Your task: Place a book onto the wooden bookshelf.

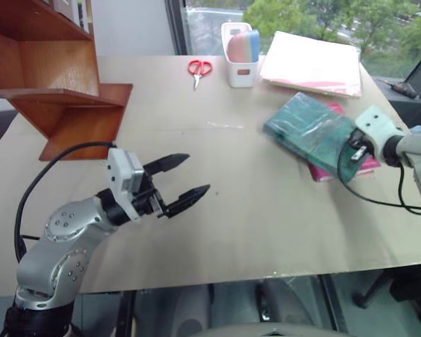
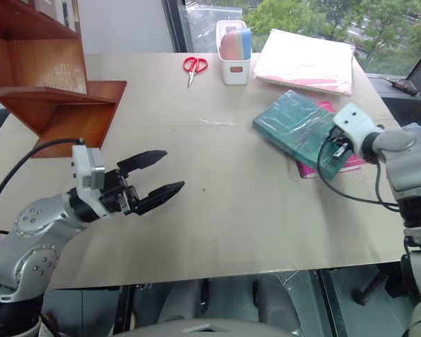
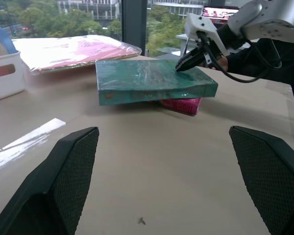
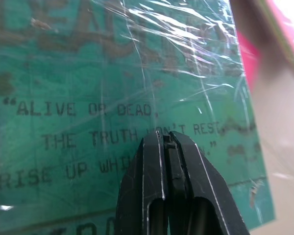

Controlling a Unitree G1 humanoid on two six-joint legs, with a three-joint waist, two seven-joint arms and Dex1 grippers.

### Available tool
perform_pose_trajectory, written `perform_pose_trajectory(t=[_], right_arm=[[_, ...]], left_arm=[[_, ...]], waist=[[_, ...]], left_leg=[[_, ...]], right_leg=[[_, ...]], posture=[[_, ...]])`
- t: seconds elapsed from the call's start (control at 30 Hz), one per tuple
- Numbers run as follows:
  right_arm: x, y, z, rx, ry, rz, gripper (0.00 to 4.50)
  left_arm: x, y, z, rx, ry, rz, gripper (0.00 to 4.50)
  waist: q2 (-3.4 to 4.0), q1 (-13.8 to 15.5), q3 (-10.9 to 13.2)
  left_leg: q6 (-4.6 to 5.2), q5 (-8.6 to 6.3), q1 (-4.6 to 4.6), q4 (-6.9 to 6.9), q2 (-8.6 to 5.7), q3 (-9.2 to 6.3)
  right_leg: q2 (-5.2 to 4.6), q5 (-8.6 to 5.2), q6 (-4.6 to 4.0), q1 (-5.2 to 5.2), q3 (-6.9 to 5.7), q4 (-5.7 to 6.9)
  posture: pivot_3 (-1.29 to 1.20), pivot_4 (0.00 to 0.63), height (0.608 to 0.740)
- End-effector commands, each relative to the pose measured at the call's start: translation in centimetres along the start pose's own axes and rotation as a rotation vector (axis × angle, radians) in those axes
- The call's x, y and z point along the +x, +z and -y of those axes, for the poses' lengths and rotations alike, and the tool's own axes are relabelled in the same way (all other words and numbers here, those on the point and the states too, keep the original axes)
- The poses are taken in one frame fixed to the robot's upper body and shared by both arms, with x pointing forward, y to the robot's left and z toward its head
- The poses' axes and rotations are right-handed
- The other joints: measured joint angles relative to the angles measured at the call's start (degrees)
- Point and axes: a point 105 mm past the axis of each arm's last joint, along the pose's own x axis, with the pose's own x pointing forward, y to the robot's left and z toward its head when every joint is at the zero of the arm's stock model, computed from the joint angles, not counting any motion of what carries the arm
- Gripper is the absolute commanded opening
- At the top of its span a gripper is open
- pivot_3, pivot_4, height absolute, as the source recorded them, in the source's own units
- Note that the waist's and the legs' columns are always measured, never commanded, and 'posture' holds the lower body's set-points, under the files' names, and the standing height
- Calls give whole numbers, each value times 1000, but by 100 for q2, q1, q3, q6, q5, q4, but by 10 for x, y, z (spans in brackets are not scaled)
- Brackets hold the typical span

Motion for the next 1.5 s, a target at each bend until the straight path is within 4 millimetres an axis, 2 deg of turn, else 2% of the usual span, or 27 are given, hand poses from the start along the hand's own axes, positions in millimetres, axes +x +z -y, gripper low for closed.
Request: perform_pose_trajectory(t=[0.03, 0.07, 0.27, 0.37, 0.43, 0.57, 0.73, 0.83, 0.97, 1.1, 1.27, 1.37, 1.5], right_arm=[[4, -4, -9, 81, 23, -9, 166], [3, -3, -7, 86, 9, -6, 166], [-15, 15, 50, 73, -251, 52, 166], [-17, 27, 73, 178, -332, 105, 166], [-17, 29, 88, 193, -396, 53, 166], [-13, 34, 103, 265, -422, 49, 166], [-6, 20, 118, 362, -485, -27, 166], [-3, 14, 118, 568, -521, -32, 166], [7, 13, 106, 835, -482, 8, 166], [14, 7, 99, 1000, -484, 37, 166], [26, -19, 81, 1009, -487, -59, 166], [27, -21, 80, 1001, -485, -66, 166], [19, -14, 93, 982, -513, 3, 166]], left_arm=[[-1, 15, 0, 71, 15, 44, 4500], [0, 15, -1, 71, 15, 44, 4500], [3, 16, -5, 79, 8, 53, 4500], [6, 16, -5, 83, -2, 60, 4500], [8, 16, -4, 84, -6, 62, 4500], [11, 15, -1, 71, -28, 65, 4500], [18, 13, 2, 62, -46, 71, 4500], [20, 13, 3, 62, -50, 75, 4500], [20, 13, 2, 61, -47, 74, 4500], [17, 13, 4, 58, -32, 73, 4500], [9, 15, 7, 59, 8, 66, 4500], [6, 15, 8, 57, 19, 59, 4500], [4, 15, 10, 55, 32, 57, 4500]], waist=[[2, -4, 0], [2, -2, 1], [21, 15, 14], [36, 5, 24], [43, -9, 28], [47, -6, 30], [54, 8, 37], [59, 0, 40], [62, -17, 42], [64, -11, 43], [63, -12, 43], [60, -8, 38], [62, -10, 40]], left_leg=[[0, 1, 1, 8, 2, 0], [0, 1, 3, 16, 3, 1], [1, 1, -10, 46, 1, 17], [3, 0, -20, 41, -1, 23], [3, 0, -23, 29, -1, 26], [4, -2, -20, 7, -1, 32], [9, -5, -23, -6, -6, 41], [10, -6, -23, -13, -6, 42], [10, -5, -19, -20, -6, 44], [10, -5, -19, -24, -6, 46], [10, -6, -19, -25, -6, 48], [10, -6, -16, -25, -6, 49], [10, -6, -13, -24, -7, 49]], right_leg=[[2, 1, 1, 1, 1, 4], [2, 1, 1, 2, 2, 8], [-5, 3, 1, 5, 11, 6], [-3, 10, 12, -11, 18, 7], [-2, 10, 12, -18, 21, 5], [-2, 8, 9, -21, 24, -6], [-9, 8, 9, -21, 28, -28], [-9, 8, 9, -21, 28, -29], [-8, 9, 9, -22, 31, -30], [-8, 8, 9, -22, 33, -32], [-8, 9, 9, -22, 35, -35], [-9, 9, 9, -20, 35, -35], [-9, 9, 9, -18, 36, -34]], posture=[[0, 150, 740], [0, 150, 740], [0, 150, 740], [0, 150, 740], [0, 150, 740], [0, 150, 740], [0, 150, 740], [0, 150, 740], [0, 150, 740], [0, 150, 740], [0, 150, 740], [0, 150, 740], [0, 150, 740]])
